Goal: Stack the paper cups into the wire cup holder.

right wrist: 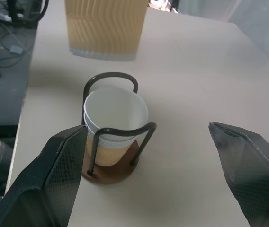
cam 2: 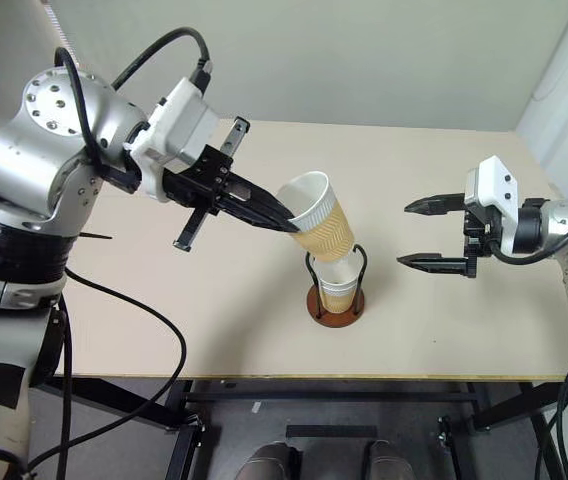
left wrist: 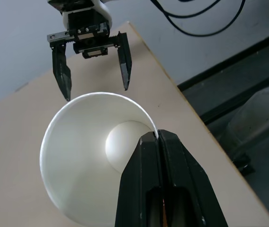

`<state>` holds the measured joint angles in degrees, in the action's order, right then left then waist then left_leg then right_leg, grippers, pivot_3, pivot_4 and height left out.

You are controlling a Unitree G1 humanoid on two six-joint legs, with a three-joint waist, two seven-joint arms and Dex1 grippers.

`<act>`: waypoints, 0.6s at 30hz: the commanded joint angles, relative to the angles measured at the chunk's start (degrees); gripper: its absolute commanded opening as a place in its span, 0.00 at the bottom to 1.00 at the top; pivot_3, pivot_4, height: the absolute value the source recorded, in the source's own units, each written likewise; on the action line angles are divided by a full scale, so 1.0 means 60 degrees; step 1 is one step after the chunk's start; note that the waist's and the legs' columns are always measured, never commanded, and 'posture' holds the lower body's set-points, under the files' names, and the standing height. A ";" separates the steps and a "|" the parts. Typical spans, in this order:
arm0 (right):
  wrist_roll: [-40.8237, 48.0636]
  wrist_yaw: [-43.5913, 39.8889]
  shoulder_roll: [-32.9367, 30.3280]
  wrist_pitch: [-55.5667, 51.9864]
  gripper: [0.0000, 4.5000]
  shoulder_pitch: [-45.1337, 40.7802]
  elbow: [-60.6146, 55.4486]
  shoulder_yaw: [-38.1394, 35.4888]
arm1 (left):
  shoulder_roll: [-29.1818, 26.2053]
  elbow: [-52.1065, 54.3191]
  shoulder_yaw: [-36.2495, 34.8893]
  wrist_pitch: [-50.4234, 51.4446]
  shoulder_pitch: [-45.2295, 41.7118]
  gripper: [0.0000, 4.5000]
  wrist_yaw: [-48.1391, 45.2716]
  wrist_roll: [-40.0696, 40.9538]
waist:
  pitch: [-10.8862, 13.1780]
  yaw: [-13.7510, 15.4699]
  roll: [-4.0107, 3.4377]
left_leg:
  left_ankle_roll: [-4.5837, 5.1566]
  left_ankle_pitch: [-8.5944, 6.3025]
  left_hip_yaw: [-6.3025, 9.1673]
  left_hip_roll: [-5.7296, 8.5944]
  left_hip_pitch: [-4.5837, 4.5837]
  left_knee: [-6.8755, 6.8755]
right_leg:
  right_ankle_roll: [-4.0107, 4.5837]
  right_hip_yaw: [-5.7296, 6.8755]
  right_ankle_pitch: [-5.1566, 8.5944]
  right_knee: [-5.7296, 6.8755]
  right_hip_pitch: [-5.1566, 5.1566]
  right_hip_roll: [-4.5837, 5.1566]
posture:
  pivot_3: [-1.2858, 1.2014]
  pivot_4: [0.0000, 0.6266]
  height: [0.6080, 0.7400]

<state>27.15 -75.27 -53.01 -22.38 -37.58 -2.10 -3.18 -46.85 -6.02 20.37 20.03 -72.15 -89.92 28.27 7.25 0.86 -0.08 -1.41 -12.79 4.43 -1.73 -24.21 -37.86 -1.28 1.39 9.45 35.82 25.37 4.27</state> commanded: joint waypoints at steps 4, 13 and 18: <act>0.0856 0.0049 -0.0599 -0.0714 0.97 0.0705 -0.1207 -0.1172 | 0.0072 -0.0461 0.0771 -0.1016 -0.0337 0.00 -0.0429 -0.0133 | 0.0002 0.0032 -0.0004 | 0.0010 -0.0011 0.0001 0.0003 -0.0026 -0.0029 | -0.0038 0.0000 -0.0022 -0.0025 -0.0006 -0.0002 | 0.52 0.24 1.00; 0.1998 -0.0501 -0.1435 -0.1260 0.97 0.2237 -0.1467 -0.3173 | 0.0322 -0.1054 0.1416 -0.1799 -0.0496 0.00 -0.0429 -0.0252 | 0.0004 0.0151 -0.0012 | -0.0035 0.0016 -0.0002 0.0019 -0.0114 -0.0060 | -0.0098 -0.0008 -0.0057 -0.0151 -0.0004 -0.0005 | 0.52 0.24 1.00; 0.2098 -0.0704 -0.1618 -0.1344 0.97 0.3446 -0.1417 -0.3871 | 0.0490 -0.1360 0.1587 -0.2134 -0.0569 0.00 -0.0429 -0.0308 | 0.0004 0.0211 -0.0012 | -0.0032 0.0002 -0.0007 0.0028 -0.0122 -0.0066 | -0.0117 -0.0016 -0.0061 -0.0155 -0.0004 -0.0002 | 0.52 0.24 1.00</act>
<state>38.31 -79.21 -62.14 -30.16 -18.09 -10.00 -23.13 -44.04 -14.24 30.15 8.80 -73.72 -89.97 26.57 7.27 2.12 -0.15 -1.61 -12.78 4.39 -1.56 -24.95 -38.25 -2.03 1.29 9.09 34.90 25.35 4.26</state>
